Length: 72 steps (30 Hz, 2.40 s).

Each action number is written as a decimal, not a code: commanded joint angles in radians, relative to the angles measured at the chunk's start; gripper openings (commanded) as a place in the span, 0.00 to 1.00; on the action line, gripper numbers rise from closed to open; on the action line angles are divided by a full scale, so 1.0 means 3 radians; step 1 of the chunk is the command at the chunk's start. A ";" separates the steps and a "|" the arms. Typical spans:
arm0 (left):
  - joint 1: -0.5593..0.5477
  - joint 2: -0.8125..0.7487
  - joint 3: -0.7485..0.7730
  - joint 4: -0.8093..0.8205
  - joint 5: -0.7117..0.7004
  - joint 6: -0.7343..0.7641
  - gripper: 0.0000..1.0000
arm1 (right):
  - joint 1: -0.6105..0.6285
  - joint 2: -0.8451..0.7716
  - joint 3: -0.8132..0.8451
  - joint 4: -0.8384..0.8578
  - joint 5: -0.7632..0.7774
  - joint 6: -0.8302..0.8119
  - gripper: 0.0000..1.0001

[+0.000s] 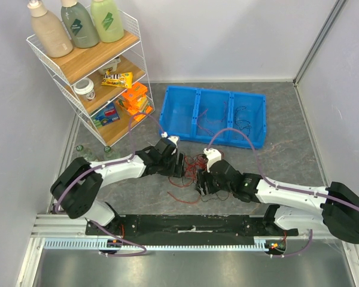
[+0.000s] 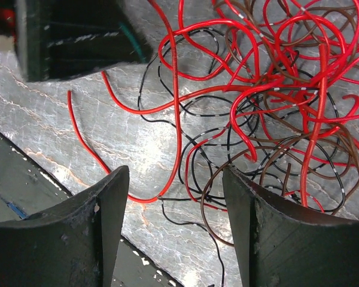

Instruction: Untangle the cables

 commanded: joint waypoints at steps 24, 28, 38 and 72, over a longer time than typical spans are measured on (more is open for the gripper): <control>-0.0439 -0.1252 0.0339 -0.0429 -0.1363 0.0297 0.01 | 0.0007 0.0356 0.0091 -0.0736 0.1571 0.1125 0.71; -0.0439 -0.1999 0.0558 -0.0731 -0.1521 0.0429 0.02 | -0.0023 0.0269 0.0061 -0.0863 0.1724 0.1294 0.63; -0.0433 -0.2256 0.1407 -0.1223 -0.1470 0.0563 0.01 | -0.0029 -0.0237 0.0188 -0.0868 0.1514 0.0384 0.76; -0.0434 -0.1729 0.3030 -0.1120 -0.0437 0.0174 0.01 | 0.0028 0.0044 0.2003 0.1049 -0.0765 -0.0628 0.00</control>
